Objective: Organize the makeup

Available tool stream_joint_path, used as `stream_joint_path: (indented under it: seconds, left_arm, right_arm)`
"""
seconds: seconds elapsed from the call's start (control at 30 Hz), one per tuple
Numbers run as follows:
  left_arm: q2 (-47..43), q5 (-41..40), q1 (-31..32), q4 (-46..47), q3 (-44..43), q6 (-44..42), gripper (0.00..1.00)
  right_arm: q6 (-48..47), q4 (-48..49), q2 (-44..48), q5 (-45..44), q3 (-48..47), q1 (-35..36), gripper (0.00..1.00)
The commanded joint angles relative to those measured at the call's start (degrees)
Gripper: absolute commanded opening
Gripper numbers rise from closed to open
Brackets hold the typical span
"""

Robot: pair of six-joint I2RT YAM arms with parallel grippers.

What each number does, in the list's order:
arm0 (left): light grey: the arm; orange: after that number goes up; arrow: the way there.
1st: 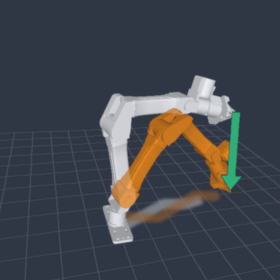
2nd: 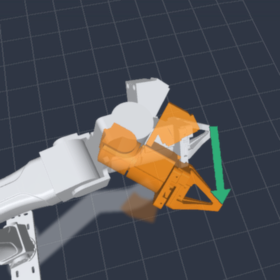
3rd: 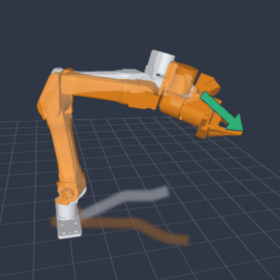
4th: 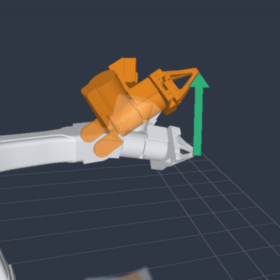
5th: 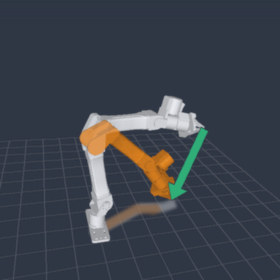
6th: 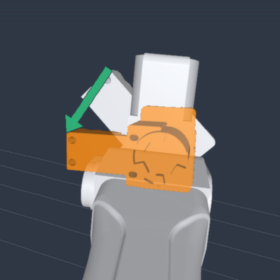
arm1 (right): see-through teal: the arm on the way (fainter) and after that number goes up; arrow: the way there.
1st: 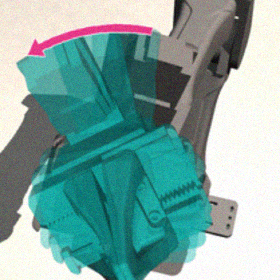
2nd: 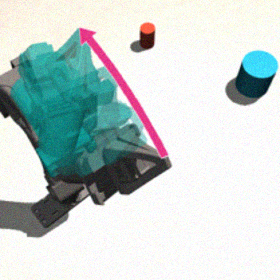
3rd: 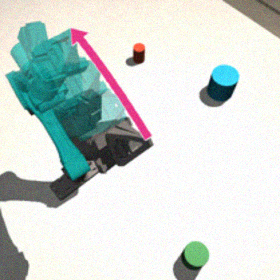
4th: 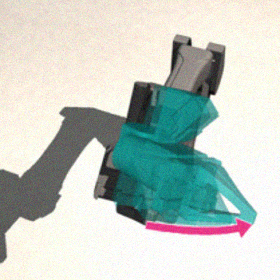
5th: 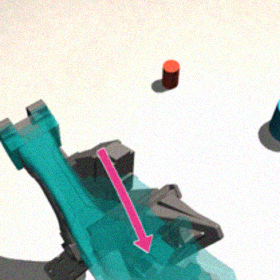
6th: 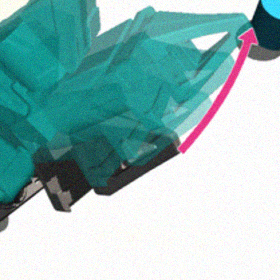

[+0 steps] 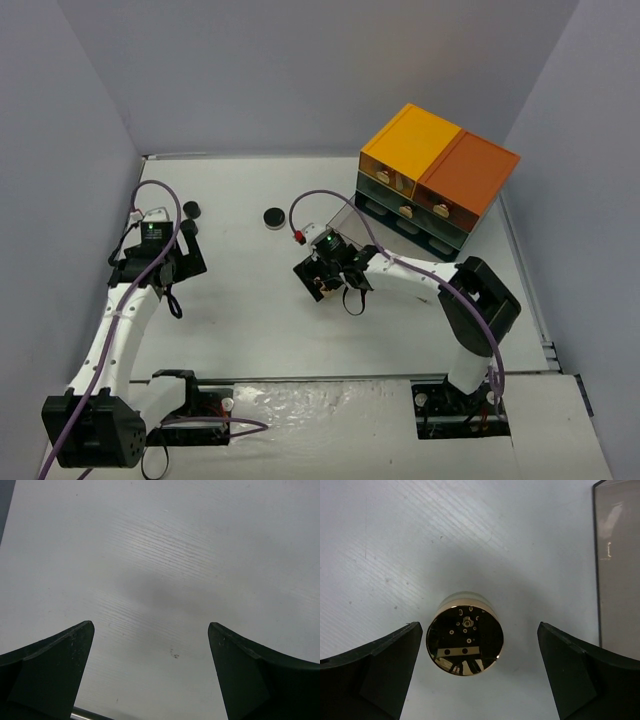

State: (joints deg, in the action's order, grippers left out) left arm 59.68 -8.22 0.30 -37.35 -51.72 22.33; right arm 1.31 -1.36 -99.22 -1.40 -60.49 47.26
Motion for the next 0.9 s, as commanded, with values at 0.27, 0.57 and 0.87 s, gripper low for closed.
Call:
stream_joint_path:
  seconds: [0.27, 0.57, 0.87]
  left_arm:
    - [-0.26, -3.03, -0.03, 3.77, -1.02, -2.29, 0.97]
    - [0.05, -2.48, -0.03, 3.86, -0.96, -2.33, 0.97]
    - [0.12, -2.20, -0.03, 3.95, -0.84, -2.38, 0.97]
  right_arm:
    - [3.62, 5.31, -1.95, -0.97, 4.05, 3.36, 0.81]
    - [2.88, 5.47, 0.96, -5.11, 2.71, 3.28, 0.25]
    - [4.10, 2.86, 6.77, -9.72, -3.72, 2.89, 0.06]
